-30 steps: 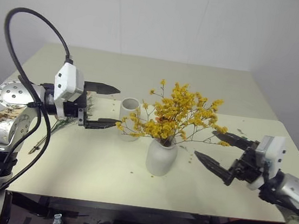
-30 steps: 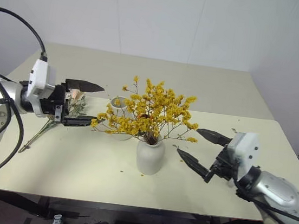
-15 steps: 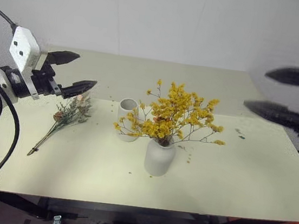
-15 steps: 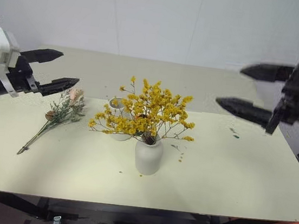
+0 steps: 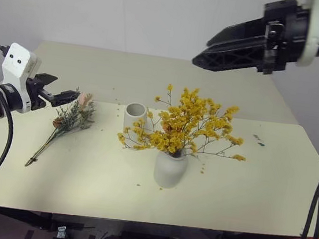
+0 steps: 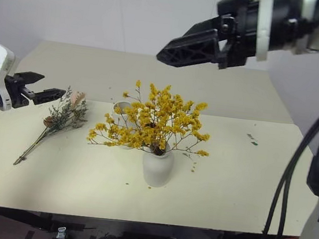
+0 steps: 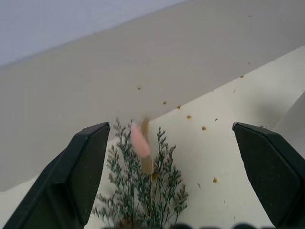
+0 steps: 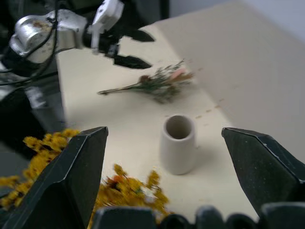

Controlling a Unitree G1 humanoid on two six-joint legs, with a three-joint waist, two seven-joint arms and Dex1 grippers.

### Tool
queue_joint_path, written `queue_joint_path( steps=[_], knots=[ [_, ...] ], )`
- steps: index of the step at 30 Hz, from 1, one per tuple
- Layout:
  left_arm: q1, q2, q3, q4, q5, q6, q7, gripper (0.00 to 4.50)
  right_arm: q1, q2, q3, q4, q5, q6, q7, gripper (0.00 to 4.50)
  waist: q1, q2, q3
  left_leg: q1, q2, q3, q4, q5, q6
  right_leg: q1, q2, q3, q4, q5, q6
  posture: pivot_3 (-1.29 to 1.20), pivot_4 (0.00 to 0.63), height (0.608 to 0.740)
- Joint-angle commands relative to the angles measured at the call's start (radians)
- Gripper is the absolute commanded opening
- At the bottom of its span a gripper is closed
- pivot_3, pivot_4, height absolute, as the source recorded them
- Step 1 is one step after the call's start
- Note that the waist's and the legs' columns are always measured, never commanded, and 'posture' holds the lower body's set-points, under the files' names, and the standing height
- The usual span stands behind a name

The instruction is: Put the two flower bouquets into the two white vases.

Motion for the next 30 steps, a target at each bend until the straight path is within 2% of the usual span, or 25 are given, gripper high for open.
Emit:
queue_joint_path(
  steps=[1, 9, 17, 22, 26, 30],
  knots=[
    [-0.054, 0.024, -0.027, 0.054, 0.052, 0.090, 0.075, 4.50, -0.053, 0.008, 0.027, 0.008, -0.053, 0.001, 0.082, 4.49, 0.003, 0.000, 0.000, 0.000, 0.000, 0.000, 0.000, 0.000, 0.000, 0.000, 0.000, 0.000, 0.000, 0.000, 0.000, 0.00, 0.150, 0.740],
    [-0.109, -0.008, -0.079, 0.191, 0.113, 0.260, 0.179, 4.50, -0.048, 0.029, 0.105, 0.001, -0.192, -0.116, 0.223, 4.49, -0.006, 0.000, 0.000, 0.001, 0.000, -0.001, 0.001, 0.001, -0.001, 0.000, 0.001, 0.000, 0.002, 0.001, 0.001, 0.00, 0.150, 0.740],
    [-0.051, 0.007, -0.108, 0.164, 0.124, 0.351, 0.172, 4.50, -0.035, 0.032, 0.162, -0.002, -0.281, -0.168, 0.334, 4.49, -0.012, 0.000, 0.000, 0.001, 0.000, -0.001, 0.001, 0.001, -0.002, 0.000, 0.001, 0.000, 0.003, 0.001, 0.001, 0.00, 0.150, 0.740],
    [-0.042, 0.060, -0.252, 0.269, 0.187, 0.349, 0.111, 4.50, -0.030, 0.037, 0.164, -0.007, -0.318, -0.165, 0.368, 4.49, -0.012, 0.000, 0.000, 0.002, 0.000, -0.001, 0.001, 0.001, -0.002, 0.000, 0.001, 0.000, 0.005, 0.001, 0.000, 0.00, 0.150, 0.740],
    [-0.111, 0.054, -0.320, 0.379, 0.212, 0.331, 0.058, 4.50, -0.026, 0.037, 0.163, -0.028, -0.329, -0.147, 0.377, 4.49, -0.010, 0.000, 0.000, 0.003, -0.001, -0.001, 0.002, 0.003, -0.004, 0.000, 0.001, 0.000, 0.010, 0.001, 0.000, 0.00, 0.150, 0.740],
    [-0.141, 0.044, -0.377, 0.382, 0.214, 0.354, -0.003, 4.50, -0.024, 0.044, 0.172, -0.030, -0.346, -0.143, 0.383, 4.49, -0.008, 0.000, 0.000, 0.003, -0.001, -0.001, 0.006, 0.003, -0.005, 0.000, 0.001, 0.000, 0.011, 0.001, 0.000, 0.00, 0.150, 0.740]
  ],
)
